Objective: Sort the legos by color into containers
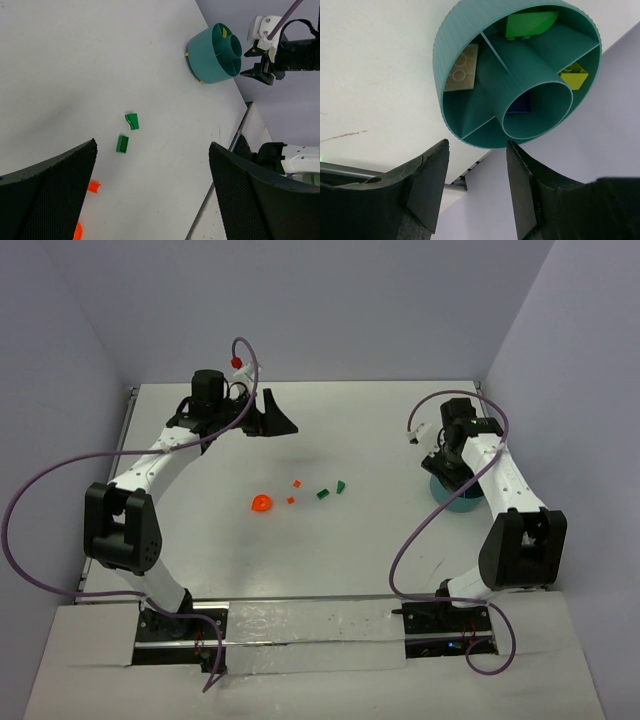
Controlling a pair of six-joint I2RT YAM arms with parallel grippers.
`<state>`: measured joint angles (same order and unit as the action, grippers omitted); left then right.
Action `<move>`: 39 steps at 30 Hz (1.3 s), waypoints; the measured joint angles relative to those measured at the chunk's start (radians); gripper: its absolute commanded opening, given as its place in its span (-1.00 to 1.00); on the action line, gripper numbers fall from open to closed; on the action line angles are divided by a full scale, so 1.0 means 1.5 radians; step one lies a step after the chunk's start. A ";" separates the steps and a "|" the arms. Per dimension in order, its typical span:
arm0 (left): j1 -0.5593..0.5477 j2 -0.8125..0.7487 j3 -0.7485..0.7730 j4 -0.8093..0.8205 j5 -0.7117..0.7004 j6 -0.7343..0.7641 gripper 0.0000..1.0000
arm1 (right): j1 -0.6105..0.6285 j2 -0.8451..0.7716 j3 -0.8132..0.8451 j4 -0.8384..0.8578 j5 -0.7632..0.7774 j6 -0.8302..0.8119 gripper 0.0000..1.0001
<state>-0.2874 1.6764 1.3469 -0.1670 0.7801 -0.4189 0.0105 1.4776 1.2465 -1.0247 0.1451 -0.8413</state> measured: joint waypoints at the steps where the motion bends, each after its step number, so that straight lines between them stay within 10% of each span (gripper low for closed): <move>1: 0.000 0.000 0.000 -0.001 -0.001 0.003 0.99 | 0.000 0.000 0.003 -0.003 -0.003 0.001 0.15; 7: 0.000 -0.002 0.011 -0.025 -0.016 0.029 0.99 | 0.000 -0.002 0.135 -0.058 -0.057 0.030 0.45; 10: 0.000 -0.013 0.029 -0.059 -0.039 0.066 0.99 | 0.000 -0.009 0.232 -0.060 -0.113 0.065 0.99; 22: 0.012 -0.105 0.042 -0.117 -0.103 0.242 0.99 | 0.023 0.027 0.266 -0.018 -0.312 0.201 1.00; 39: 0.022 -0.056 -0.044 -0.034 -0.216 0.334 0.98 | 0.177 0.189 0.287 0.044 -0.329 0.270 0.89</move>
<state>-0.2540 1.5921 1.2816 -0.2177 0.4565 0.0816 0.2755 1.7615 1.6765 -0.9590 -0.3488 -0.4356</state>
